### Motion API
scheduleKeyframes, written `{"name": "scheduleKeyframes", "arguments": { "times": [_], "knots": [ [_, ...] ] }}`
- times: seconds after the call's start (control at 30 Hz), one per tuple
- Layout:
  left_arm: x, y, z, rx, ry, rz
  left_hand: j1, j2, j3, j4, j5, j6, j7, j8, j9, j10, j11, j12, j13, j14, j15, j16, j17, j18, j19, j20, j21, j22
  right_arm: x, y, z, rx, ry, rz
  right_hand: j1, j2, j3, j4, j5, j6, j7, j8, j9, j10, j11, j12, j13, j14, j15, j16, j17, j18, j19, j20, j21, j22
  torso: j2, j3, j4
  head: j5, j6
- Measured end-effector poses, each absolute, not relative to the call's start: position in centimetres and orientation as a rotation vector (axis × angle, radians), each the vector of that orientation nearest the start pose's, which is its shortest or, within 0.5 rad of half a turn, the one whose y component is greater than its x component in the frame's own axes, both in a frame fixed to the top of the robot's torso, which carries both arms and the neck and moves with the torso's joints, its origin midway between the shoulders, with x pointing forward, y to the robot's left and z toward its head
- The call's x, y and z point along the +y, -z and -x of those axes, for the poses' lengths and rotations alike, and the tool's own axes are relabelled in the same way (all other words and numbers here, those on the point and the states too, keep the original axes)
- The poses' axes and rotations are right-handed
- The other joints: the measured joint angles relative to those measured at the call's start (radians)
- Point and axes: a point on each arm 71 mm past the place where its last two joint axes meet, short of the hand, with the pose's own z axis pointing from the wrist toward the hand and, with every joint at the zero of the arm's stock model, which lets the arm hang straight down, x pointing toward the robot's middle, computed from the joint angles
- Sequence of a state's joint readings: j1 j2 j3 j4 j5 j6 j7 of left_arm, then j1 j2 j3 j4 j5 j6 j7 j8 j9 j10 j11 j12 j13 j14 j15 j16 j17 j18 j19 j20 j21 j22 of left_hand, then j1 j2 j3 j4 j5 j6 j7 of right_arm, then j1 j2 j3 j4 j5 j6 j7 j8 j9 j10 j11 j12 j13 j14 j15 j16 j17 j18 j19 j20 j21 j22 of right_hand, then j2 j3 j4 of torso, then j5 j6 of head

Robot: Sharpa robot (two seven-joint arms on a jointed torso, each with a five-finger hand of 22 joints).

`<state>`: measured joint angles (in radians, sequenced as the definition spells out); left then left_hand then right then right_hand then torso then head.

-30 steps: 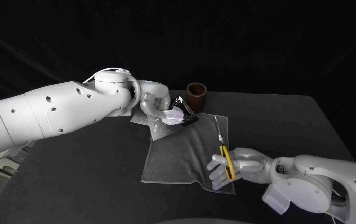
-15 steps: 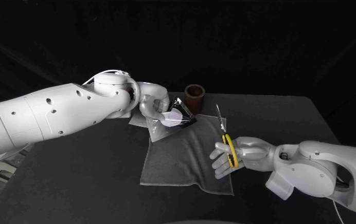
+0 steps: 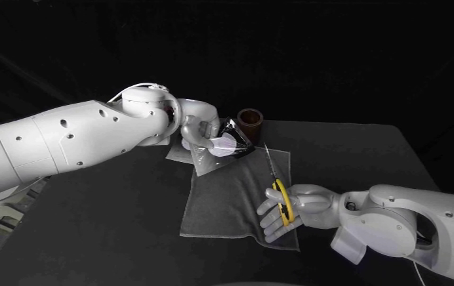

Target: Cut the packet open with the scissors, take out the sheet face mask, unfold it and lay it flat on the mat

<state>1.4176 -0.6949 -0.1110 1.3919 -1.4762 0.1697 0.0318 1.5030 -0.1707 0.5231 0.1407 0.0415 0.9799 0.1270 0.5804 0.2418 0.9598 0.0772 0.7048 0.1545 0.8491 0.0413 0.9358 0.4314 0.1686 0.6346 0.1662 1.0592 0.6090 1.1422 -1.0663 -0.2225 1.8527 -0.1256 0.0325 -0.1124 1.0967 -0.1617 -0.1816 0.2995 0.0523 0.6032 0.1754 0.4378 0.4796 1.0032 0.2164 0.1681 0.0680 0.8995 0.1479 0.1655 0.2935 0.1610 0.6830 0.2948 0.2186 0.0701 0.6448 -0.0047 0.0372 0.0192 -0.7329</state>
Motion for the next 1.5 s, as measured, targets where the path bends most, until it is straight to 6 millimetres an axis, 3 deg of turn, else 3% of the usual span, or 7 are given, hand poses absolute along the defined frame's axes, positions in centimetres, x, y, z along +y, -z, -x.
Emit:
{"name": "scheduleKeyframes", "arguments": {
  "times": [0.23,0.33,0.5,0.77,0.97,1.27,1.5],
  "knots": [
    [14.8,13.2,-51.7,1.919,0.644,-0.589,0.0,0.0,0.0,0.0,0.003,0.0,0.0,0.0,0.0,0.0,0.0,0.0,0.0,0.0,0.0,0.0,0.0,-0.001,0.0,0.0,0.0,0.0,-19.1,26.7,-34.7,2.46,-1.423,-1.163,-0.016,-0.045,-0.026,0.003,0.0,-0.036,-0.005,0.01,0.002,-0.035,0.01,0.0,0.0,-0.034,0.005,0.0,-0.01,-0.009,-0.01,-0.005,-0.012,0.0,0.0,-0.001,-0.0018,0.001,-0.002],
    [14.7,12.9,-51.7,1.912,0.644,-0.593,0.0,0.0,0.003,0.003,0.003,0.002,-0.003,0.0,0.0,0.0,0.0,0.0,0.0,0.0,0.0,0.0,0.0,-0.006,0.0,0.0,0.0,0.0,-19.0,26.8,-34.6,2.472,-1.425,-1.165,-0.016,-0.046,-0.026,0.003,0.0,-0.039,-0.007,0.011,0.002,-0.037,0.009,0.0,0.0,-0.034,0.005,0.0,-0.011,-0.014,-0.011,-0.005,-0.012,0.0,-0.001,-0.0014,-0.0018,0.0,-0.001],
    [14.5,12.0,-51.8,1.896,0.642,-0.601,0.0,0.0,0.003,0.003,0.003,0.002,-0.003,-0.001,0.001,0.0,0.0,0.0,0.0,0.0,0.0,0.0,0.0,0.004,0.0,0.0,0.0,0.0,-18.7,26.9,-34.6,2.487,-1.428,-1.165,-0.016,-0.046,-0.026,0.003,0.0,-0.039,-0.007,0.011,0.004,-0.037,0.009,0.006,0.0,-0.038,0.009,0.0,-0.011,-0.017,-0.011,-0.005,-0.012,0.0,-0.001,-0.0017,-0.0017,0.004,0.001],
    [14.0,11.6,-51.7,1.886,0.648,-0.613,0.0,0.0,0.003,0.003,0.003,0.002,-0.003,-0.001,0.002,0.0,0.0,-0.002,0.001,0.002,0.002,-0.004,-0.002,0.004,0.0,0.0,0.0,-0.001,-18.2,27.0,-34.6,2.501,-1.435,-1.16,-0.016,-0.045,-0.023,0.0,0.0,-0.044,-0.006,0.019,0.005,-0.043,0.009,0.008,0.0,-0.041,0.013,0.0,-0.012,-0.023,-0.012,-0.003,-0.016,0.0,-0.001,-0.0024,-0.0025,0.008,0.002],
    [13.9,11.8,-51.6,1.888,0.645,-0.623,0.0,0.0,0.003,0.003,0.003,0.002,-0.003,-0.004,0.003,0.0,0.0,-0.002,0.001,0.002,0.002,-0.004,-0.002,0.004,0.0,0.0,0.0,-0.001,-18.2,27.0,-34.6,2.505,-1.436,-1.159,-0.019,-0.013,-0.003,0.0,0.0,-0.05,-0.008,0.033,0.006,-0.047,0.006,0.022,0.0,-0.053,0.018,0.012,-0.015,-0.023,-0.014,-0.001,-0.016,0.0,-0.001,-0.0026,-0.0029,0.009,0.0],
    [13.7,11.9,-51.4,1.879,0.627,-0.653,0.0,0.0,0.003,0.003,0.002,0.002,-0.003,-0.004,0.004,-0.002,0.002,-0.002,0.001,0.002,0.002,-0.004,-0.002,0.003,0.004,-0.004,0.0,-0.002,-18.1,26.9,-34.4,2.511,-1.446,-1.153,-0.011,0.017,0.014,-0.003,0.0,-0.05,-0.008,0.045,0.007,-0.048,0.005,0.031,0.001,-0.053,0.018,0.021,-0.017,-0.023,-0.014,-0.001,-0.02,0.0,-0.001,-0.0025,-0.0029,0.011,-0.005],
    [13.8,12.0,-51.5,1.871,0.608,-0.67,0.0,0.0,0.003,0.003,0.001,0.005,-0.006,-0.009,0.004,0.002,-0.002,-0.005,0.0,0.003,0.004,-0.004,-0.002,0.002,0.004,-0.004,0.0,-0.002,-18.3,26.8,-34.3,2.51,-1.446,-1.153,-0.008,0.022,0.016,0.0,0.0,-0.05,-0.008,0.046,0.007,-0.05,0.003,0.035,0.001,-0.053,0.018,0.022,-0.017,-0.023,-0.016,0.0,-0.02,0.0,-0.001,-0.0026,-0.0037,0.012,-0.006]
  ]
}}
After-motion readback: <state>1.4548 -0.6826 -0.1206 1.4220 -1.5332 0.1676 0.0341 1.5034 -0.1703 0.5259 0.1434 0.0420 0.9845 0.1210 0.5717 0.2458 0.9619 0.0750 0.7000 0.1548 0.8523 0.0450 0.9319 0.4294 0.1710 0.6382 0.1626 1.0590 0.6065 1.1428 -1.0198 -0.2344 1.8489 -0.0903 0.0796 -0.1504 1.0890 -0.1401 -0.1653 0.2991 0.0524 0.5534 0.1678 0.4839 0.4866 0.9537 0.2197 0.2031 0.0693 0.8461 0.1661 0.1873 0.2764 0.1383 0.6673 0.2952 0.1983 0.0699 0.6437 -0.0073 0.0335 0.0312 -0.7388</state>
